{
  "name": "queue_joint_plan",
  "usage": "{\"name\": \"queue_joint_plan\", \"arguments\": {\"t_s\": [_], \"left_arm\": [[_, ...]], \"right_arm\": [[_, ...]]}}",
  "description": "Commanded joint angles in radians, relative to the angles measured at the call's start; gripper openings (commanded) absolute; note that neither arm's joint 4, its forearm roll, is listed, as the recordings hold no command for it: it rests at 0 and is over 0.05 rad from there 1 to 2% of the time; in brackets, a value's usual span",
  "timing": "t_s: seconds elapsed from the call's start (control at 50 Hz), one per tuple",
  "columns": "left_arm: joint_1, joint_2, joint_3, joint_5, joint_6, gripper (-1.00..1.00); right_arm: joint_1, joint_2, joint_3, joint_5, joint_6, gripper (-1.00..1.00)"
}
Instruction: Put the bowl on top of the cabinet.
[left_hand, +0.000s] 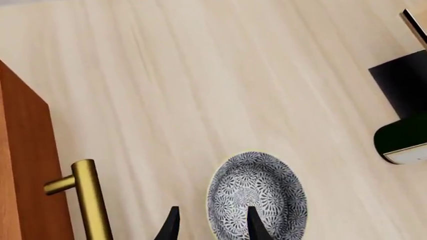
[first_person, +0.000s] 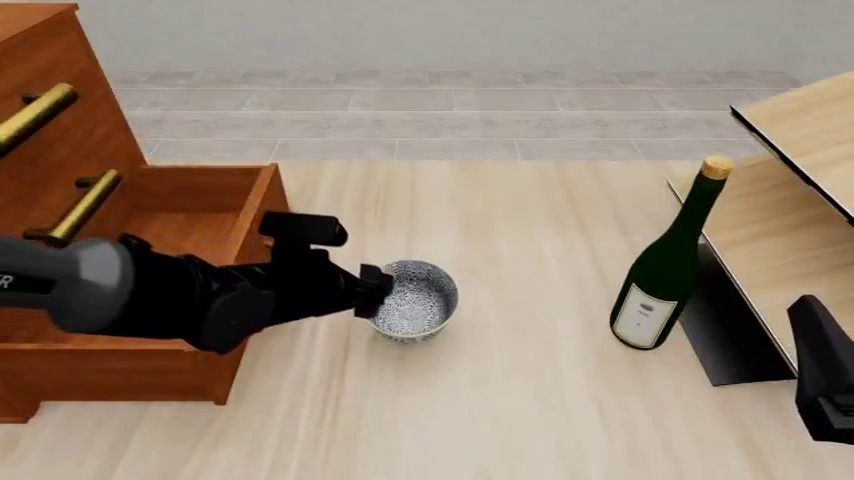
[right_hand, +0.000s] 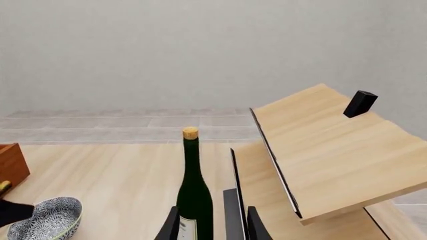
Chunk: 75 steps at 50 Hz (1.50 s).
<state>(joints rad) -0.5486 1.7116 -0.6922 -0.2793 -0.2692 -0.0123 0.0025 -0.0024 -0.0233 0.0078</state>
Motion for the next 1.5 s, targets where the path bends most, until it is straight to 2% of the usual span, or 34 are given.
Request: {"name": "queue_joint_plan", "arguments": {"t_s": [0.02,1.14,1.16,1.18,1.32,1.5], "left_arm": [[-0.011,0.030,-0.003,-0.015,-0.013,1.00],[-0.033,0.108,0.028,-0.101,-0.063,1.00],[-0.031,0.101,0.029,-0.101,-0.062,-1.00],[-0.002,0.101,0.021,-0.086,-0.043,-1.00],[-0.004,0.067,0.022,-0.076,-0.043,-1.00],[-0.026,0.004,0.032,-0.055,-0.079,-1.00]], "right_arm": [[-0.001,0.000,0.000,-0.001,0.003,1.00],[-0.009,-0.001,-0.001,-0.006,0.011,1.00],[-0.008,-0.001,-0.001,-0.007,0.011,1.00],[-0.008,-0.001,-0.001,-0.007,0.010,1.00],[-0.009,-0.001,-0.001,-0.007,0.011,1.00],[-0.008,-0.001,-0.003,-0.004,0.010,1.00]]}}
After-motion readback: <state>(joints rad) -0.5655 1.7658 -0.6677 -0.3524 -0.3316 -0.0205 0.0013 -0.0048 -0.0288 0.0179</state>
